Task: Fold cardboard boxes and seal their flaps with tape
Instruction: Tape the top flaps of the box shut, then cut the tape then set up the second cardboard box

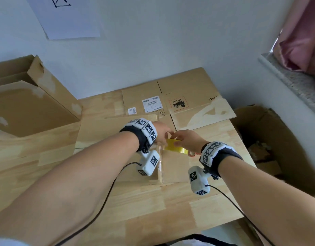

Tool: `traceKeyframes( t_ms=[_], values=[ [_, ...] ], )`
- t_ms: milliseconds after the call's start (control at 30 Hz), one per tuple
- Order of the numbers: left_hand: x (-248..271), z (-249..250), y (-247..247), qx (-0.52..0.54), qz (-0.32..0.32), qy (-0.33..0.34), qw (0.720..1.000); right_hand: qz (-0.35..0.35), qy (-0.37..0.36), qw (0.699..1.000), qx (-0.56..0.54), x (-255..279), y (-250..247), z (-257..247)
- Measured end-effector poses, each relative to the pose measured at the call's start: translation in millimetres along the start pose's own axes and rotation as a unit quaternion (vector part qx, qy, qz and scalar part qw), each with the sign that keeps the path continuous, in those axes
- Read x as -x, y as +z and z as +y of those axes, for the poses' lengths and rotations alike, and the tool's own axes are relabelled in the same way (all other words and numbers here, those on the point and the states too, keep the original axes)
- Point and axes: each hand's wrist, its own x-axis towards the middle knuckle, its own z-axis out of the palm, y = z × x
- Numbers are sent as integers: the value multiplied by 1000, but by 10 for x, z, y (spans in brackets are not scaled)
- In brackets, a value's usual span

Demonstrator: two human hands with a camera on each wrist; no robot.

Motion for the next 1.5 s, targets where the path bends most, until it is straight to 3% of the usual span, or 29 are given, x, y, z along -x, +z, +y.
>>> traceKeyframes(
  t_ms=[133,300,400,467,567,633,733,867,1200,1300,1367,1500],
  values=[
    [-165,63,-64,-54,-78,-4,995,36,53,992,-107,-26,27,106],
    [-210,170,-163,-128,-95,0,987,73,44,984,-157,-42,37,181],
    [-260,136,-147,-96,-114,6,989,187,76,958,-203,-88,25,343],
    [-296,99,-101,-78,-102,5,992,231,134,949,-169,-100,40,549],
    [-345,42,-74,-38,-102,3,994,164,200,965,-39,-101,134,777],
    [-352,20,-77,-13,-110,4,994,141,211,967,-13,-138,217,831],
    [-350,-8,-54,11,-107,6,994,135,205,969,-7,-239,350,838],
    [-317,-46,-41,36,-104,1,994,126,203,966,103,-271,538,882],
    [-253,-14,-120,73,-118,2,990,112,180,953,217,-102,529,984],
    [-259,20,-88,74,-121,0,990,129,213,958,142,-86,516,1010],
    [-250,37,-94,66,-123,1,990,169,243,955,1,-111,477,1038],
    [-242,45,-119,63,-120,2,991,236,242,889,-310,-72,439,1028]
  ],
)
